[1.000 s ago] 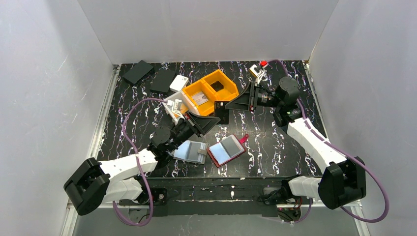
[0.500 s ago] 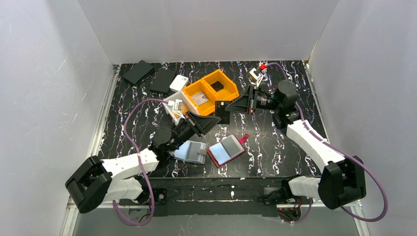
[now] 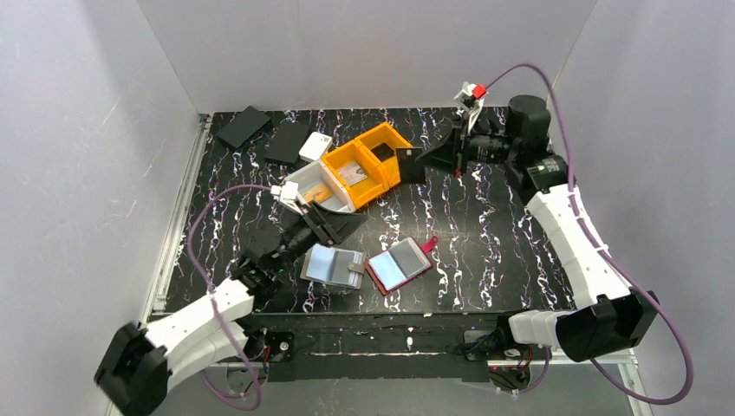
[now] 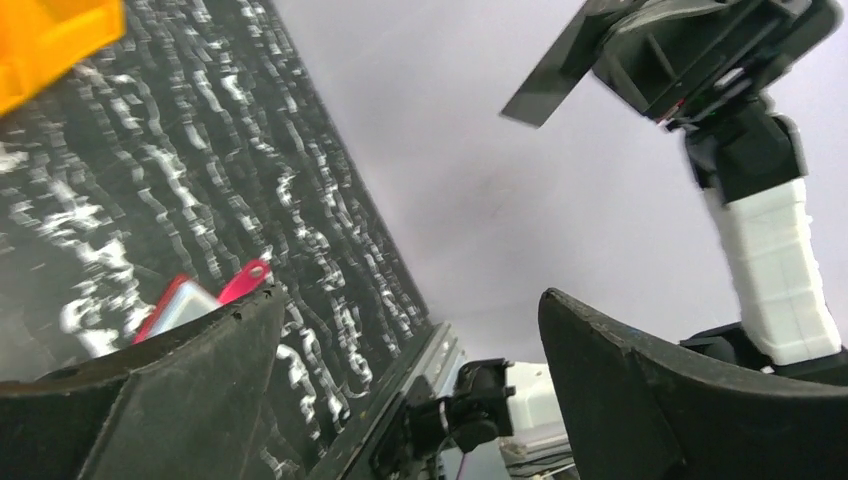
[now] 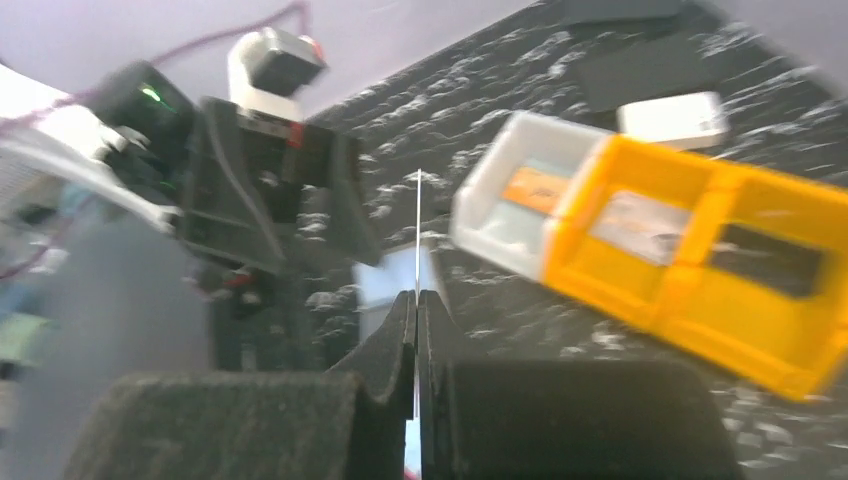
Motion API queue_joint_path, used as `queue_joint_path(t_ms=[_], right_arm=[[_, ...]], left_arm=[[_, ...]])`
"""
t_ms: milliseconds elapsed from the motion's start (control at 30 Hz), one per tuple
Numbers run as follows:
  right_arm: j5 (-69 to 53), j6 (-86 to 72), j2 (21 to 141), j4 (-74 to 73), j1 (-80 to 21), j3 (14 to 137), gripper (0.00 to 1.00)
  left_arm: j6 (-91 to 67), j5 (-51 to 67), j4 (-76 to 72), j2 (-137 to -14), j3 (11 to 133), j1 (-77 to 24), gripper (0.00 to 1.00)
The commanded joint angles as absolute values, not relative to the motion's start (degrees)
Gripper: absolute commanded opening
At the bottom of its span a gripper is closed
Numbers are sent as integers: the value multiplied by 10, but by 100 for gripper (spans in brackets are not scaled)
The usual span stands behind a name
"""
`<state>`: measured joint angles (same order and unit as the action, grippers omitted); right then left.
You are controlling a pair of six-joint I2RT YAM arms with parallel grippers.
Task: Take the credit cards out of the card holder
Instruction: Place the credit card in the storage box.
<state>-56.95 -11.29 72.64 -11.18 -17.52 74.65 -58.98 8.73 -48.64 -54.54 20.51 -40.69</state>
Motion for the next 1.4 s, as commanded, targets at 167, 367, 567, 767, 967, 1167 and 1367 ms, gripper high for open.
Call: queue_joint_path(t_ms=[167,367,567,767,967,1167,1367], right_arm=[[-352,453,802,-476,-170,939,1],[-221,621,872,-544,-195,1033,1],[-125,745,935,-571,-234,1078,1],[-21,839,1082,-655,-332,1181,1],[15,887,1194,-633,-350,1240,1],[59,905,1296,-570,-351,1298,1],[76,898,1335,-540,-347,1324,1]], left_arm=[[-336,293,120,-408,360,-244,98],[-159,277,289,-479,464,-241,98],[-127,313,229,-431,418,-241,98],[-53,249,199,-422,396,-241,98],[-40,227,204,-455,401,-239,98],[-37,197,207,-442,398,-233,98],[-36,196,207,-441,398,-227,98]])
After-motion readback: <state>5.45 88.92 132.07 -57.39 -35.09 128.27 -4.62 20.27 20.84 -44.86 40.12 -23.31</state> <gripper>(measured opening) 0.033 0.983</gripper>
